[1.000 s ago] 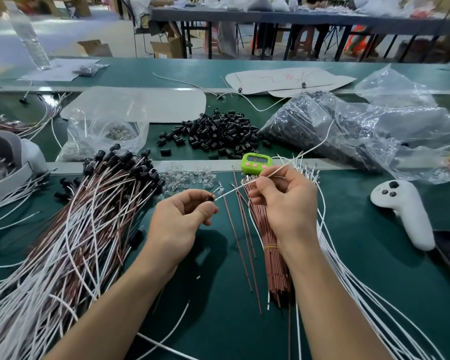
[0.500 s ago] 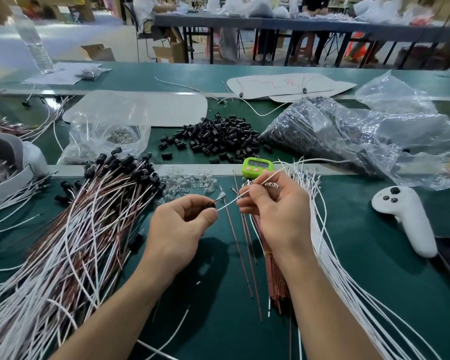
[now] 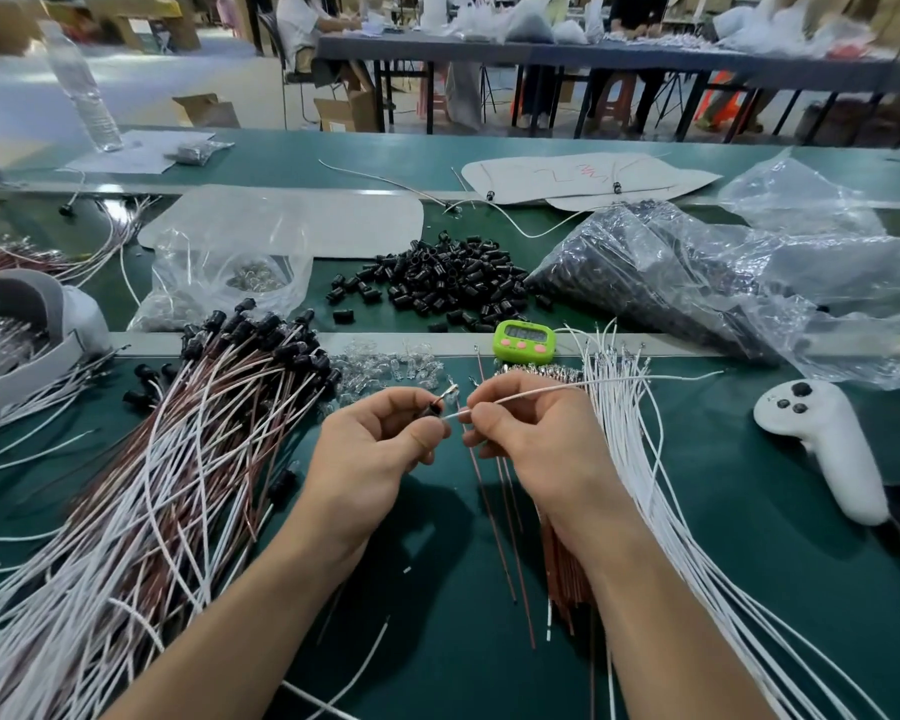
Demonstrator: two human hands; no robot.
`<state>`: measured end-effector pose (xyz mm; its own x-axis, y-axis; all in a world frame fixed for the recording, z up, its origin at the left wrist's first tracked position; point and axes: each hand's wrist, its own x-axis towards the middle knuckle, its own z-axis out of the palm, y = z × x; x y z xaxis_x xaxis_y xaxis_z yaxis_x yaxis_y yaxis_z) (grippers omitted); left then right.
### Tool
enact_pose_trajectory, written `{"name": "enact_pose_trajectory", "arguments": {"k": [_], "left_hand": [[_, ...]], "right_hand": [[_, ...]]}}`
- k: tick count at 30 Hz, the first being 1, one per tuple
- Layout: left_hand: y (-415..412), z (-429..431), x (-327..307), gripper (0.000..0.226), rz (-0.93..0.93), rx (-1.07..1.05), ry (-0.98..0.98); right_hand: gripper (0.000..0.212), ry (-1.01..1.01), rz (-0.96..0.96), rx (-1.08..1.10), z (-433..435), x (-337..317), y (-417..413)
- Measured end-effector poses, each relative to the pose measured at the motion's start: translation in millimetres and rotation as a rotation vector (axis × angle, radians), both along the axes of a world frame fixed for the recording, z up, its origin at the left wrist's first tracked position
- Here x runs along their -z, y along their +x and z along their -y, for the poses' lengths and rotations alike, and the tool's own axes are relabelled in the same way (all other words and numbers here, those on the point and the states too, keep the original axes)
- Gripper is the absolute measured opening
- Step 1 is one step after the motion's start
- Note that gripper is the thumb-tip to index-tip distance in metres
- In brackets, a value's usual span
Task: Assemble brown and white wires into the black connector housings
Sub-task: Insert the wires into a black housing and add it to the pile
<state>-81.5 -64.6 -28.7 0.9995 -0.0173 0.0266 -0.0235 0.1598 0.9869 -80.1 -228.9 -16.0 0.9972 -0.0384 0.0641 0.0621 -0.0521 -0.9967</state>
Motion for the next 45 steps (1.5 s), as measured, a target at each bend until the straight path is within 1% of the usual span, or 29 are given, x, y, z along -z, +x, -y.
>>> {"name": "enact_pose_trajectory", "arguments": {"k": [3, 5, 7, 10, 12, 17, 21, 26, 31, 39, 43, 45], "left_hand": [[0.9, 0.8, 3.1, 0.019, -0.008, -0.039, 0.034], [2.9, 0.3, 5.1, 0.022, -0.020, -0.066, 0.062], [3.7, 0.0, 5.7, 0.026, -0.037, -0.079, 0.086], [2.8, 0.0, 4.4, 0.037, -0.028, -0.076, 0.098], [2.2, 0.0, 2.9, 0.039, -0.012, -0.068, 0.097], [-0.4, 0.0, 2.7, 0.025, -0.004, -0.007, 0.109], [-2.6, 0.8, 1.6, 0.022, -0.006, 0.039, 0.102], [-3.3, 1.2, -0.9, 0.020, 0.000, 0.063, 0.085], [-3.6, 1.7, -1.7, 0.018, -0.013, 0.049, 0.087], [-2.6, -0.7, -0.4, 0.012, -0.094, 0.018, 0.067], [-2.7, 0.3, -0.7, 0.012, -0.118, 0.015, 0.064], [-2.8, 0.5, -0.6, 0.009, -0.118, -0.011, 0.053]], "right_hand": [[0.020, -0.136, 0.018, 0.099, -1.5, 5.1, -1.1], [0.017, -0.178, 0.038, 0.168, 0.6, 5.8, -0.7], [0.017, -0.175, 0.061, 0.196, 4.0, 4.0, -0.3], [0.021, -0.143, 0.075, 0.141, 6.6, 1.6, -1.0], [0.022, -0.124, 0.062, 0.087, 6.8, 0.9, -2.1], [0.021, -0.030, 0.032, 0.016, 6.4, 1.1, -0.9], [0.021, 0.016, 0.013, -0.012, 5.6, 1.7, 0.1], [0.028, -0.022, 0.023, 0.003, 4.6, 2.4, -0.5], [0.026, -0.064, 0.050, 0.029, 3.2, 2.0, -0.6], [0.023, -0.044, 0.046, 0.002, 3.0, 3.1, -0.7], [0.028, 0.029, 0.048, -0.028, 3.1, 3.3, -0.6], [0.028, 0.008, 0.050, -0.039, 2.9, 3.9, 0.0]]}}
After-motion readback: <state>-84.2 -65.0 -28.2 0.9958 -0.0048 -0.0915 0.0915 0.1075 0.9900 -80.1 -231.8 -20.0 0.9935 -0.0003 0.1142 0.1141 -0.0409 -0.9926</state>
